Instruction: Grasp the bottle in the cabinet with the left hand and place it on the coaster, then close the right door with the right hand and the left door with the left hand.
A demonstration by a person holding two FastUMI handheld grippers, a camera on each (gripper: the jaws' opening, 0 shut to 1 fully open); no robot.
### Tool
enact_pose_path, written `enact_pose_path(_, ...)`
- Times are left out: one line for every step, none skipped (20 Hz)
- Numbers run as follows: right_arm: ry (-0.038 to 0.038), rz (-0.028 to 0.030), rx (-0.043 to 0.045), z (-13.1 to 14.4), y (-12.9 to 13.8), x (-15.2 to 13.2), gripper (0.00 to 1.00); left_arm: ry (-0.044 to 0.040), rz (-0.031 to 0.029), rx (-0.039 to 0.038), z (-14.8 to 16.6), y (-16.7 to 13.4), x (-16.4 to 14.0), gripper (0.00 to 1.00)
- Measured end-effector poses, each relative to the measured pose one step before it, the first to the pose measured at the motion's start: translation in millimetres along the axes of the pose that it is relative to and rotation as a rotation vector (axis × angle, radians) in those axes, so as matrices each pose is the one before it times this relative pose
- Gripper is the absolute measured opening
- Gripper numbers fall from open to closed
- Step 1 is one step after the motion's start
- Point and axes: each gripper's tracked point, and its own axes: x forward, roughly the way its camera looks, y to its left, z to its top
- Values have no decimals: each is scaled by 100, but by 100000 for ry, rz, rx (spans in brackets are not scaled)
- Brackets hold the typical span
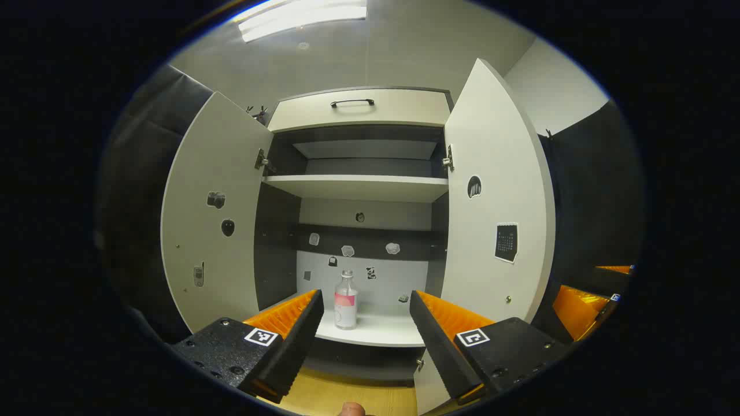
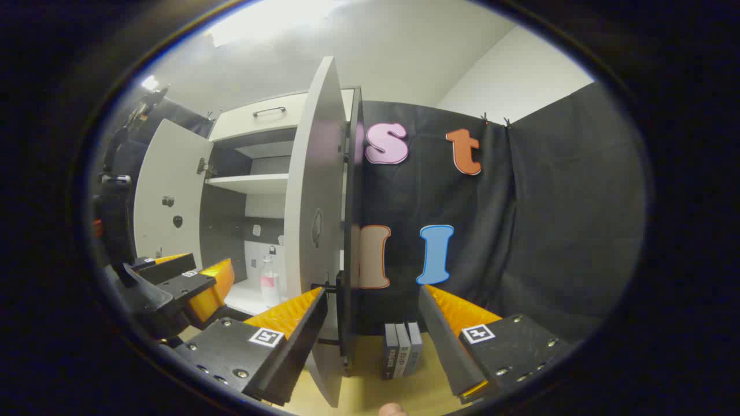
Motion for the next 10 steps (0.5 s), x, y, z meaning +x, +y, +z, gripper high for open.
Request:
enact_pose_path(-19,314,105,-22,88,-13,96,133,316,-237,2,98,-55,96)
enact_pose_path(-28,-6,85,58,9,-14,96,-13,412,-108,-19,95,-8,96)
enact_pose_path(-151,-51,188,24,-82,8,96,-221,246,51,50,82,-7,96)
enact_pose_path(-28,147,180,56,-47,-39,96,-7,57,143,-14,15,-31,96)
enact_pose_path(-45,-126,243,11,-108,-25,96,127,128,152,28,16,17,96)
enact_pose_path(-107,-29,188,57,-9,-22,96,-78,22,-43,-20,-41,-75,96)
enact_pose_path(1,1,91,-82,-103,-16,96,-117,-91,-86,69,-44,7,96)
enact_pose_path(111,-139,14,25,-28,2,96,203,-24,134,-111,-24,-74,96)
enact_pose_path(-91,-70,125,22,-3,-55,96,99,14,325,-27,23,-70,96)
enact_pose_path(77,54,277,-22,-14,-17,96,-72,36,285,-29,16,-36,96)
